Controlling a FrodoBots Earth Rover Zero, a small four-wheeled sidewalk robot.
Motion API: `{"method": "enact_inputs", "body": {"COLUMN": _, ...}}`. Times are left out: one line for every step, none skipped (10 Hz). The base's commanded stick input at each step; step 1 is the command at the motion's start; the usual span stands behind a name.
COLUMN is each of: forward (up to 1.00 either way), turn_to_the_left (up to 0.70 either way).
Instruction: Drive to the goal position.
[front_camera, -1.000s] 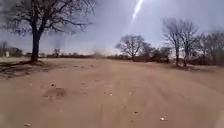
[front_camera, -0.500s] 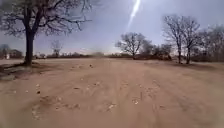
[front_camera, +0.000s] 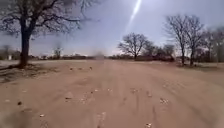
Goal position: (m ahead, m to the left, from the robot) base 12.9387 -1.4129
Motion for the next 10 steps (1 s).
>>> {"method": "enact_inputs", "body": {"forward": 1.00, "turn_to_the_left": 0.00}}
{"method": "enact_inputs", "body": {"forward": 1.00, "turn_to_the_left": 0.00}}
{"method": "enact_inputs", "body": {"forward": 1.00, "turn_to_the_left": 0.00}}
{"method": "enact_inputs", "body": {"forward": 1.00, "turn_to_the_left": 0.00}}
{"method": "enact_inputs", "body": {"forward": 1.00, "turn_to_the_left": 0.00}}
{"method": "enact_inputs", "body": {"forward": 1.00, "turn_to_the_left": 0.00}}
{"method": "enact_inputs", "body": {"forward": 1.00, "turn_to_the_left": 0.00}}
{"method": "enact_inputs", "body": {"forward": 1.00, "turn_to_the_left": 0.00}}
{"method": "enact_inputs", "body": {"forward": 1.00, "turn_to_the_left": 0.00}}
{"method": "enact_inputs", "body": {"forward": 1.00, "turn_to_the_left": 0.00}}
